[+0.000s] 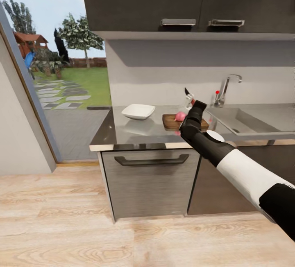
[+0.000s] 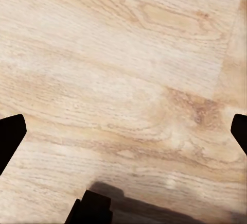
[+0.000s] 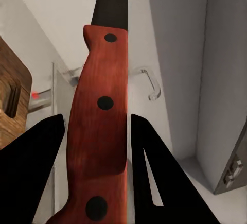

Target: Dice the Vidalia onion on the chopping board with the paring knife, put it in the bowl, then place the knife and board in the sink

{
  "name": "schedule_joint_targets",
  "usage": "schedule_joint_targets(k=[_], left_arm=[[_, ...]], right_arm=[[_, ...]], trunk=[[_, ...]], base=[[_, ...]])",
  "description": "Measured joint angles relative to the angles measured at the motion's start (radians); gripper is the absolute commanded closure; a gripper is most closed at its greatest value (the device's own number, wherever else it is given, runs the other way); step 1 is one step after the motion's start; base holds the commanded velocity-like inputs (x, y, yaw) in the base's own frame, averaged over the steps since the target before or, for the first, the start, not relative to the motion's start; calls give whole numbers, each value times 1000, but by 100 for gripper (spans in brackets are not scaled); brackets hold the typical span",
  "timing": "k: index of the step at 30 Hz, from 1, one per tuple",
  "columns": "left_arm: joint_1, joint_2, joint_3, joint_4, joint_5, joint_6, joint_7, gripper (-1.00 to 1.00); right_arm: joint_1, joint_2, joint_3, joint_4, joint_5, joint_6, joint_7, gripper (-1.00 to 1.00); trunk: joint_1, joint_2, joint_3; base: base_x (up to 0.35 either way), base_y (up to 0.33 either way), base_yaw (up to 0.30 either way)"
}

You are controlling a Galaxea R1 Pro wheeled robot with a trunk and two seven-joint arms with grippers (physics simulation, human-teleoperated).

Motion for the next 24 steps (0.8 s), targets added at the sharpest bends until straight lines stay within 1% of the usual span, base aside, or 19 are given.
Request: schedule_joint_targets(k=[4,5,8,24], left_arm=[[0,0,0,0,0,0,0,-100],[0,0,0,0,0,-1,0,-100],[0,0,0,0,0,-1,0,-100],[0,0,0,0,0,0,0,-100]], right_arm=[[0,18,0,1,-3,0,2,100],[0,26,0,3,-4,0,2,100],[0,30,0,6,-5,0,2,100],[0,31,0,21,-10,-1,8,100]], trunk=[[0,0,0],[0,0,0],[0,0,0],[0,0,0]], base=[[-8,-12,0],[-2,-2,0],[0,0,0],[0,0,0]])
